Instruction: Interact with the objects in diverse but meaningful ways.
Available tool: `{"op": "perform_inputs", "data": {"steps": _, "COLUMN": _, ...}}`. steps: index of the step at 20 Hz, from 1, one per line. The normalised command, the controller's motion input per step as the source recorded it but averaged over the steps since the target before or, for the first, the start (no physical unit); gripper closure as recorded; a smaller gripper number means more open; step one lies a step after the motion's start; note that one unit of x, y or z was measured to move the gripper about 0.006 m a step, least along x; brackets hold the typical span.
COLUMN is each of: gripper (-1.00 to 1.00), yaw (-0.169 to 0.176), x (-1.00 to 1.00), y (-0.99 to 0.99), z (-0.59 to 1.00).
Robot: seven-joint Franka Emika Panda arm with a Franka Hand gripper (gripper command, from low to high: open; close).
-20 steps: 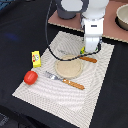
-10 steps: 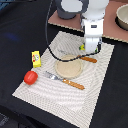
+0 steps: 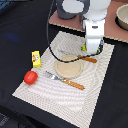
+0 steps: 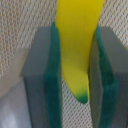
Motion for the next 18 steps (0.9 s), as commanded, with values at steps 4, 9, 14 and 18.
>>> {"op": "perform_inputs", "data": {"steps": 4, "gripper": 1.00, "yaw": -0.027, "x": 0.01, "y": 0.03, "z": 1.00}}
{"op": "perform_inputs", "data": {"steps": 9, "gripper": 1.00, "yaw": -0.019, "x": 0.15, "y": 0.00, "z": 0.99}}
{"op": "perform_inputs", "data": {"steps": 14, "gripper": 1.00, "yaw": -0.022, "x": 0.40, "y": -0.05, "z": 0.86}}
{"op": "perform_inputs", "data": {"steps": 18, "gripper": 1.00, "yaw": -0.032, "x": 0.44, "y": -0.47, "z": 0.48}}
